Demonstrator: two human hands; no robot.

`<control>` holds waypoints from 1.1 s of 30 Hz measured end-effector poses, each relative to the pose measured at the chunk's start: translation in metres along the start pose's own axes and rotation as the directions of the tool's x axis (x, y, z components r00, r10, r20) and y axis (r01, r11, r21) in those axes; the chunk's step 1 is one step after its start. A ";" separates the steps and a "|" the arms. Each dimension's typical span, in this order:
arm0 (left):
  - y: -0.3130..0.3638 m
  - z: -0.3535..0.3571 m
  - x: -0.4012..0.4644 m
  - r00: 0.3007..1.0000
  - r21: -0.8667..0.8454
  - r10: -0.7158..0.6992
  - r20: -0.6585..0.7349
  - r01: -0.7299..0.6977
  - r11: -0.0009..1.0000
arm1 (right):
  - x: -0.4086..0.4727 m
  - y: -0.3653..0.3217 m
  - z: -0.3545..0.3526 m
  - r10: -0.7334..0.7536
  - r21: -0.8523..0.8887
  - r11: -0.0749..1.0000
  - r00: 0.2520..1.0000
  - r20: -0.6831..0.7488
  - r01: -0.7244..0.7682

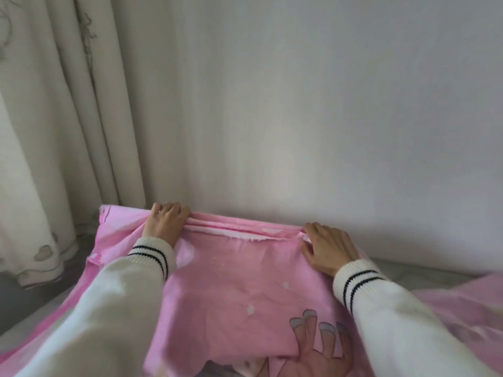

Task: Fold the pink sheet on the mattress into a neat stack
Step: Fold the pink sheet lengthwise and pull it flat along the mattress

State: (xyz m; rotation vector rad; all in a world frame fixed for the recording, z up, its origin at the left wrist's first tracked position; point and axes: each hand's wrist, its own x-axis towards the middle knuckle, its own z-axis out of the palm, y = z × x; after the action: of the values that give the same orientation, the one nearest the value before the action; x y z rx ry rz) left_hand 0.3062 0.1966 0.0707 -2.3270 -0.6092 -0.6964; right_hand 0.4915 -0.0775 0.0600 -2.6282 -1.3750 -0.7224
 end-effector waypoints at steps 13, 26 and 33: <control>0.048 0.075 -0.007 0.851 0.015 -0.059 0.521 0.060 0.998 | 0.007 -0.004 0.085 -0.039 0.035 0.999 0.969 0.246 0.032; 0.052 0.078 -0.007 0.773 -0.035 0.009 0.634 0.017 0.999 | 0.008 -0.005 0.093 -0.021 0.064 0.998 0.942 0.335 0.000; 0.047 0.039 0.002 0.866 -0.058 -0.004 0.500 0.039 0.998 | 0.009 -0.005 0.059 -0.022 0.068 0.998 0.956 0.292 0.002</control>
State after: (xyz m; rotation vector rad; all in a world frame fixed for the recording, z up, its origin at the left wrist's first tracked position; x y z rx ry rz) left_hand 0.3475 0.1906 0.0261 -2.5791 -0.8485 -0.1045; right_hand 0.5139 -0.0510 0.0109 -2.7589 -1.4550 -0.2862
